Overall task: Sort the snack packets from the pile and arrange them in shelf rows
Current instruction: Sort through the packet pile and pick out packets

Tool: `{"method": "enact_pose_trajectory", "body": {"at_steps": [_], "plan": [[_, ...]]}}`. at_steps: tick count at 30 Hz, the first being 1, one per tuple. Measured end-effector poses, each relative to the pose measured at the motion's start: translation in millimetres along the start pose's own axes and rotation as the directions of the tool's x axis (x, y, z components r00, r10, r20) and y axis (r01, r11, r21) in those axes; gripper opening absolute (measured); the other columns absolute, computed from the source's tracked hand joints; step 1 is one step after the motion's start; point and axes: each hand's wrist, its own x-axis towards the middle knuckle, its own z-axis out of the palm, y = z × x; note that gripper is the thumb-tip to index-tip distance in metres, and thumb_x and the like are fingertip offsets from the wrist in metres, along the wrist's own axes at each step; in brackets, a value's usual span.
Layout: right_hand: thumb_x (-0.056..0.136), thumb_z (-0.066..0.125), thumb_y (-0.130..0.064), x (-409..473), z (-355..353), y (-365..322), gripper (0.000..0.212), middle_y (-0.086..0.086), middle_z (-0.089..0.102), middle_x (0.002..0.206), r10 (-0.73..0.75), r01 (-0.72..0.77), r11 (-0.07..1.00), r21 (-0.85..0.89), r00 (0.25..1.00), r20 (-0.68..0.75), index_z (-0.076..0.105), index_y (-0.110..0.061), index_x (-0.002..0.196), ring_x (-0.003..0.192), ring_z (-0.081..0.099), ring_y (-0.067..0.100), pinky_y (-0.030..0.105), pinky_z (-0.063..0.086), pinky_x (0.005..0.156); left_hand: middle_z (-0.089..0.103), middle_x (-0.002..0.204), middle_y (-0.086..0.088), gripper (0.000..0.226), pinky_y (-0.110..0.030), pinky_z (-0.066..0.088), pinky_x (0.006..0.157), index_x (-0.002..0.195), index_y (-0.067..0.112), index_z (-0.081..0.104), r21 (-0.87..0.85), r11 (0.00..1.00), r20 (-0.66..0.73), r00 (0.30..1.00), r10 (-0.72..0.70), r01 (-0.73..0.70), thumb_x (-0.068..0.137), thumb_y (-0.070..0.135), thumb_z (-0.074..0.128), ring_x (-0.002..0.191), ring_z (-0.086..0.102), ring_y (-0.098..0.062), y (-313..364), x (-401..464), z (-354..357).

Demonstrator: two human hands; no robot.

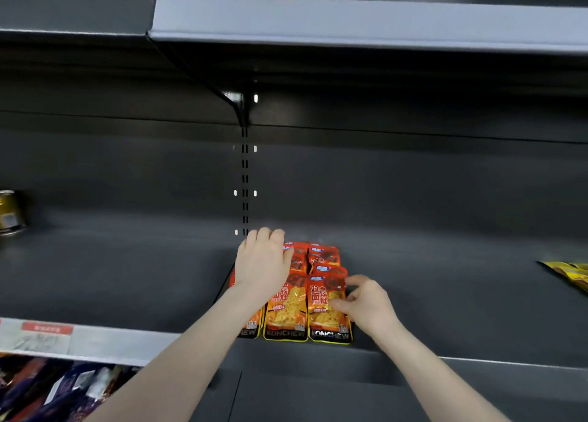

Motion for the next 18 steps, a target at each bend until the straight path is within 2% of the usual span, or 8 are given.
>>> {"method": "enact_pose_trajectory", "body": {"at_steps": [5,8,13,18], "plan": [[0.081,0.069,-0.014,-1,0,3,0.021,-0.004,0.058,0.063,-0.011,0.012,0.999,-0.042,1.000,0.026,0.062,-0.013,0.101,0.057,0.054,0.009,0.023,0.043,0.058,0.050,0.133,-0.001,0.042,-0.030,0.034,0.101,0.136,0.018,0.044,0.009,1.000,0.019,1.000,0.005,-0.005,0.101,0.039,0.034,0.124,0.041,-0.019,2,1,4],[0.081,0.068,-0.016,-1,1,3,0.019,-0.006,0.059,0.062,-0.017,0.018,0.998,-0.061,1.000,0.023,0.066,-0.014,0.100,0.060,0.057,0.009,0.020,0.041,0.054,0.049,0.134,-0.001,0.042,-0.030,0.034,0.101,0.136,0.018,0.044,0.006,1.000,0.028,1.000,0.010,-0.011,0.100,0.039,0.034,0.125,0.040,-0.019,4,2,6],[0.084,0.066,-0.019,-3,1,2,0.019,-0.007,0.060,0.068,-0.022,0.025,0.995,-0.096,0.999,0.027,0.065,-0.016,0.103,0.074,0.063,0.014,0.021,0.043,0.059,0.046,0.137,-0.001,0.042,-0.030,0.032,0.105,0.138,0.019,0.042,0.026,0.999,0.054,0.998,0.033,-0.034,0.101,0.038,0.033,0.129,0.038,-0.020,9,1,9],[0.087,0.062,-0.022,-7,3,0,0.022,-0.008,0.054,0.065,-0.039,0.036,0.986,-0.163,0.999,-0.013,0.064,-0.014,0.107,0.065,0.055,0.011,0.021,0.040,0.055,0.046,0.138,-0.002,0.043,-0.031,0.033,0.105,0.136,0.018,0.043,0.014,0.998,0.071,0.996,0.056,-0.057,0.100,0.039,0.035,0.128,0.039,-0.020,10,-4,11]]}}
